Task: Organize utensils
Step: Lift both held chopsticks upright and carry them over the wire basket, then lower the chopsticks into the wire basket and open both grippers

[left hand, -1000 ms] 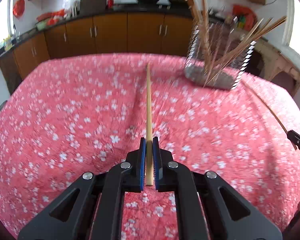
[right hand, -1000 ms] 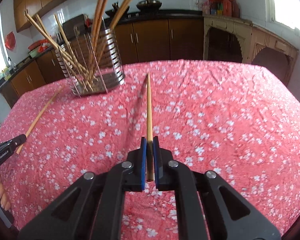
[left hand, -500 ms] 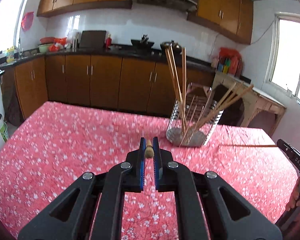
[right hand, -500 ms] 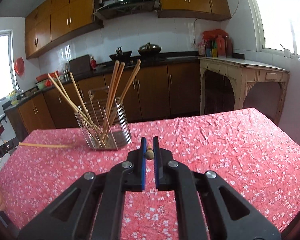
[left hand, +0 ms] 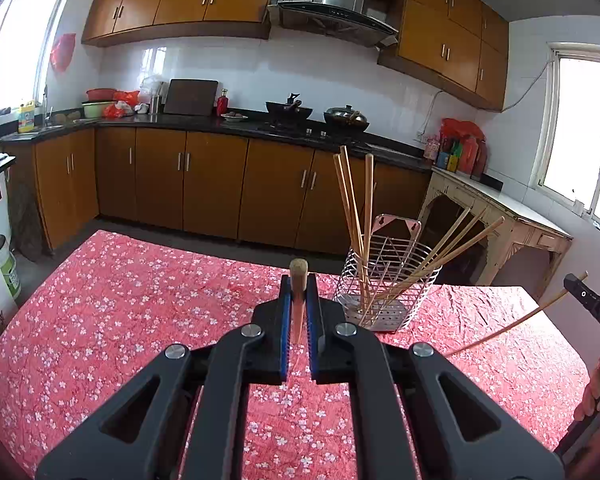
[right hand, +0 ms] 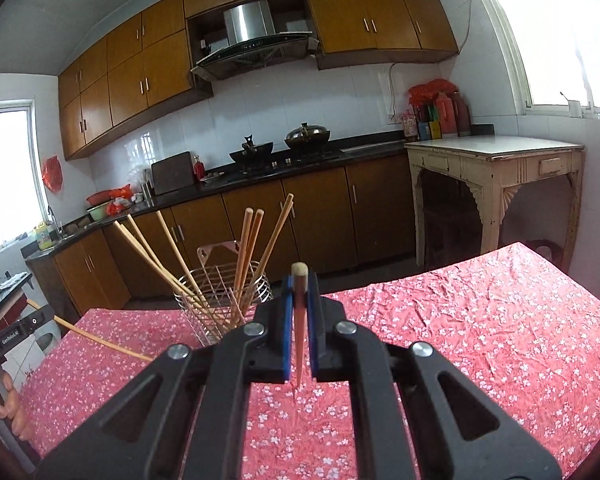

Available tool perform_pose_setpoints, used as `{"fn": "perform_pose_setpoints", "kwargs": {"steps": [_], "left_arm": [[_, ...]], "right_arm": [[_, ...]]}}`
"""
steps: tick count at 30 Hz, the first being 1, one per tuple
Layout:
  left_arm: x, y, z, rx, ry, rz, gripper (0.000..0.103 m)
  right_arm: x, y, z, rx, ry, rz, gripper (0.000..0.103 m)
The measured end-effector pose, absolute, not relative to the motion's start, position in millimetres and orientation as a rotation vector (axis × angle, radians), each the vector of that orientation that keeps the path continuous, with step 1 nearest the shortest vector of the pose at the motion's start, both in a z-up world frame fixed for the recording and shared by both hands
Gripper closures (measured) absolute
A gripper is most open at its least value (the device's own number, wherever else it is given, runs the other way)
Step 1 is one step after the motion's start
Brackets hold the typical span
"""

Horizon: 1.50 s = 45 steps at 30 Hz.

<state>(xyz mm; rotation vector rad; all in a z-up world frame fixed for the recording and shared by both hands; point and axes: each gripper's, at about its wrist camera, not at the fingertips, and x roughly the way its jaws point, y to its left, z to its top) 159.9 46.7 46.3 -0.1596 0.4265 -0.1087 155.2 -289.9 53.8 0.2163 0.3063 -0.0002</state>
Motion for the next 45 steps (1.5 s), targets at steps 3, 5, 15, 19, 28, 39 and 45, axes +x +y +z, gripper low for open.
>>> {"fn": "perform_pose_setpoints", "kwargs": {"steps": [3,5,15,19,28,39,45], "left_arm": [[159.9,45.2,49.7,-0.155,0.416,-0.108,0.096],[161.7,43.6,51.5,-0.148,0.411,-0.111,0.096],[184.6,20.8,88.9,-0.092,0.357,-0.118,0.096],[190.1,3.1,126.5,-0.085,0.29,-0.143,0.096],[224.2,-37.7,194.7,-0.135,0.113,-0.101,0.096],[287.7,-43.1,148.7,-0.241,0.146,-0.006,0.096],[304.6,-41.0,120.6,-0.247,0.21,0.0,0.096]], "right_arm": [[155.2,-290.3,56.3,0.219,0.297,0.002,0.096],[157.3,-288.9,58.1,0.214,0.294,0.003,0.095],[170.3,-281.9,102.3,0.235,0.245,0.115,0.096],[177.2,-274.2,143.1,0.264,0.178,0.201,0.096],[226.9,-251.6,195.5,0.228,0.008,0.174,0.096],[300.4,-253.1,144.5,0.271,0.099,0.149,0.096],[318.0,-251.8,121.7,0.288,0.154,0.161,0.096]]}}
